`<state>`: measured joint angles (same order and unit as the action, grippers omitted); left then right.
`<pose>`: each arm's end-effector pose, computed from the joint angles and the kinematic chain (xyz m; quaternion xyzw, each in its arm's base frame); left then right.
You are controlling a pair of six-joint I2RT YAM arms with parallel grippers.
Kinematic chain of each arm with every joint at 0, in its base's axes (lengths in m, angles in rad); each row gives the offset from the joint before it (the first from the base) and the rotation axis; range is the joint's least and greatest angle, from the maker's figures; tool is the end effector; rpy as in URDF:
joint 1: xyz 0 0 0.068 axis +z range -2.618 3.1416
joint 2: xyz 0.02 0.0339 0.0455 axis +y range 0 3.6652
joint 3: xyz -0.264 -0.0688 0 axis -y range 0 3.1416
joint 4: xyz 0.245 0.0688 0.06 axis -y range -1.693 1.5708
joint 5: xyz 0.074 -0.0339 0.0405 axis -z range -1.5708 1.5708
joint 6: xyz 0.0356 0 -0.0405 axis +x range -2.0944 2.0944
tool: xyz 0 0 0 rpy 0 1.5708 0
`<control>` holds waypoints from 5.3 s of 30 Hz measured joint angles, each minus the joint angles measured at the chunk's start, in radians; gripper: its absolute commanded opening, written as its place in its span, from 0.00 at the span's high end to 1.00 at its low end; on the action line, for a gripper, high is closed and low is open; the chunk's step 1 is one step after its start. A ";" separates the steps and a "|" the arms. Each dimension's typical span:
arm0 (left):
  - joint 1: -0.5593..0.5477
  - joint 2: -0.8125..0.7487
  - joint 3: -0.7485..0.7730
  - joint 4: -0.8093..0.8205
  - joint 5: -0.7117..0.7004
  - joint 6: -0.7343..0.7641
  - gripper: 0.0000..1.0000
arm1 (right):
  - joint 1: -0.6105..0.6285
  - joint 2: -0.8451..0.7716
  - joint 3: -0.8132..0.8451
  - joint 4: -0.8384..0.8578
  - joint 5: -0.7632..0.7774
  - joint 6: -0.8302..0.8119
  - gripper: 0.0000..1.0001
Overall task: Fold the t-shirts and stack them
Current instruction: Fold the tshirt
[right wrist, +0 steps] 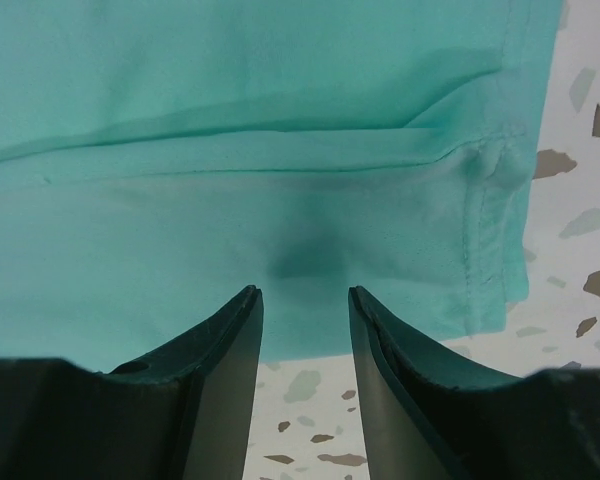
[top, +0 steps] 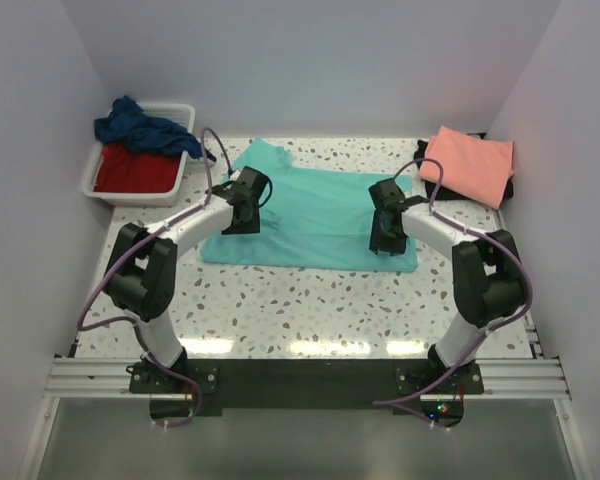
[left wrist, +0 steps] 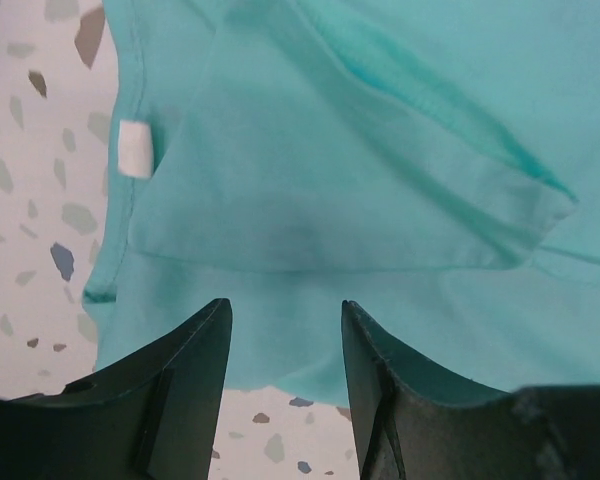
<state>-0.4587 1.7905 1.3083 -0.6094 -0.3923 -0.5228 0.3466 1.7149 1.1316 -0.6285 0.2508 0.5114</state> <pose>0.3393 -0.1524 0.2158 -0.0768 0.9508 0.0573 0.2945 0.3167 0.1050 0.1883 0.1026 0.9711 -0.0382 0.2123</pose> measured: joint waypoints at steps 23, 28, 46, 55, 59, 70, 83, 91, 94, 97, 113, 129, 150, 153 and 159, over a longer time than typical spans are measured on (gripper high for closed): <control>0.003 -0.069 -0.283 0.028 0.071 -0.215 0.49 | 0.013 0.005 -0.100 0.044 -0.068 0.005 0.60; 0.003 -0.109 -0.317 -0.054 0.080 -0.260 0.50 | 0.014 -0.037 -0.148 0.035 -0.078 0.012 0.61; -0.042 -0.206 -0.414 -0.213 0.137 -0.335 0.53 | 0.017 -0.238 -0.349 -0.132 -0.134 0.099 0.65; -0.055 -0.267 -0.431 -0.278 0.131 -0.351 0.50 | 0.020 -0.341 -0.397 -0.215 -0.126 0.117 0.66; -0.055 -0.313 -0.347 -0.318 0.109 -0.344 0.43 | 0.026 -0.407 -0.369 -0.263 -0.101 0.123 0.63; -0.035 -0.132 0.139 -0.204 0.037 -0.238 0.31 | 0.028 -0.443 -0.101 -0.261 0.008 0.117 0.55; 0.021 0.298 0.328 0.137 -0.048 -0.077 0.31 | 0.028 -0.275 -0.049 -0.095 0.056 0.093 0.56; 0.031 0.455 0.466 0.273 -0.069 0.050 0.31 | 0.028 -0.195 -0.049 -0.024 0.073 0.090 0.57; 0.038 0.519 0.565 0.299 -0.070 0.083 0.31 | 0.028 -0.164 -0.045 -0.018 0.074 0.088 0.57; 0.052 0.573 0.649 0.307 -0.069 0.106 0.31 | 0.028 -0.125 -0.021 -0.016 0.074 0.082 0.57; 0.135 0.732 0.846 0.298 0.035 0.112 0.35 | 0.028 0.085 0.180 -0.011 0.073 0.046 0.58; 0.136 0.769 0.866 0.280 0.150 0.103 0.47 | 0.028 0.164 0.245 -0.041 0.073 0.046 0.60; 0.136 0.769 0.867 0.267 0.177 0.101 1.00 | 0.028 0.164 0.250 -0.068 0.105 0.064 0.62; 0.136 0.769 0.864 0.270 0.177 0.100 1.00 | 0.026 0.164 0.250 -0.069 0.129 0.072 0.62; 0.136 0.763 0.853 0.280 0.177 0.100 1.00 | -0.016 0.164 0.250 -0.072 0.154 0.079 0.61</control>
<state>-0.3229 2.5534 2.1616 -0.3290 -0.2157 -0.4225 0.3309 1.8790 1.3819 -0.7006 0.4046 0.5907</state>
